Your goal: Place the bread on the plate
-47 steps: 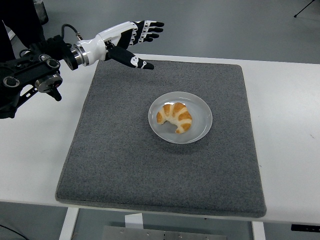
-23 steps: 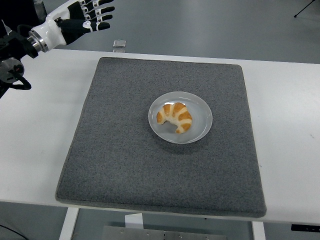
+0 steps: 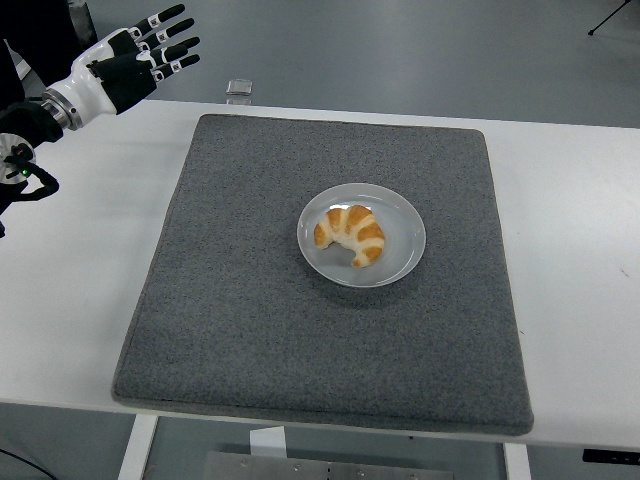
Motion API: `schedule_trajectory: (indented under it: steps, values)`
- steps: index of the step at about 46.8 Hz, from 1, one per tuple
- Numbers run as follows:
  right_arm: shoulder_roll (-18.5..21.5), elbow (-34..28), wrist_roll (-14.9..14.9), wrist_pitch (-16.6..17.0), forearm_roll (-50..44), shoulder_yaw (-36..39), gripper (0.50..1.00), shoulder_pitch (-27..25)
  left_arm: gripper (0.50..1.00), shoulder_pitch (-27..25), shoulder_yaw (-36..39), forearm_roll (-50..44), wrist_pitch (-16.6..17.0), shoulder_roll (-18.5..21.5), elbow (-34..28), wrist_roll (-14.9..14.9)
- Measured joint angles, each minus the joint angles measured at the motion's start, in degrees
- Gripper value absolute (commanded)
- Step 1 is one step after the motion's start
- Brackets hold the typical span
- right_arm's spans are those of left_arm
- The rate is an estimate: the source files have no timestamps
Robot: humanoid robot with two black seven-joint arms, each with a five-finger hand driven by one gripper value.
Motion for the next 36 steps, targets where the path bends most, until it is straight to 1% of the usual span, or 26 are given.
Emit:
schedule_trajectory:
  steps: [3, 9, 13, 36]
  values:
    - [0.0, 0.1, 0.0, 0.1, 0.1, 0.0, 0.952, 0.0, 1.000, 0.4, -0.1, -2.0, 0.0, 0.0, 0.1, 0.9]
    - [0.0, 0.7, 0.0, 0.2, 0.1, 0.0, 0.952, 0.0, 1.000, 1.5, -0.1, -7.3, 0.0, 0.2, 0.2, 3.7]
    - [0.0, 0.8, 0.0, 0.2, 0.1, 0.1, 0.952, 0.0, 1.000, 2.0, 0.0, -8.8, 0.0, 0.1, 0.5, 4.8]
    - [0.0, 0.8, 0.0, 0.1, 0.1, 0.0, 0.952, -0.2, 1.000, 1.8, 0.0, -9.2, 0.0, -0.4, 1.4, 5.3]
